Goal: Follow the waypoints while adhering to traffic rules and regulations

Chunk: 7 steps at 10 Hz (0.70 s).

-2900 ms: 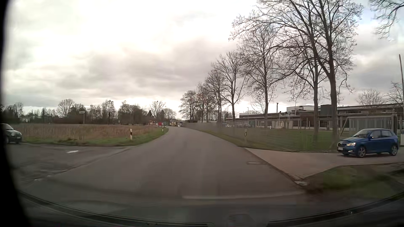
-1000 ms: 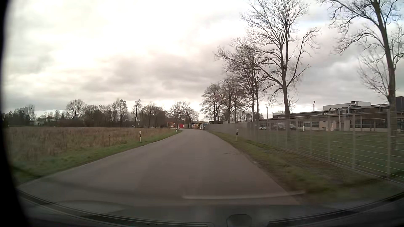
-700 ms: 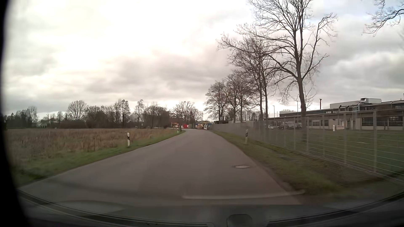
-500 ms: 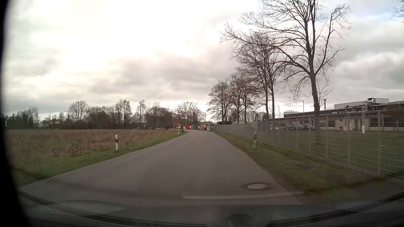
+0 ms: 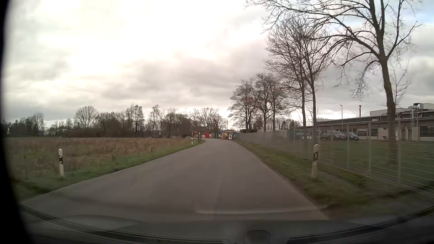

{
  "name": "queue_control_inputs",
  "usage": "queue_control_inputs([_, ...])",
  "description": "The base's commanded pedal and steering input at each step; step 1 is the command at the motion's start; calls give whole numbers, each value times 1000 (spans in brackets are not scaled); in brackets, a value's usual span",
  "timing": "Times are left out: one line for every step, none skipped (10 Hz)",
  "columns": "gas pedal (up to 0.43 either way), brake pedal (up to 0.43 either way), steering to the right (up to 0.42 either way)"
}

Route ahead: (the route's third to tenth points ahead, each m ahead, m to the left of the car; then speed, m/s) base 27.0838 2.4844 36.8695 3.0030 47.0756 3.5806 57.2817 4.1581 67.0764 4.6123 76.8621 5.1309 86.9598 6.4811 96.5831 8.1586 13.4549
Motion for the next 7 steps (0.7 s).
queue_control_inputs([157, 0, -13])
queue_control_inputs([157, 0, -12])
queue_control_inputs([157, 0, -9])
queue_control_inputs([157, 0, -7])
queue_control_inputs([157, 0, -7])
queue_control_inputs([157, 0, -6])
queue_control_inputs([157, 0, -4])
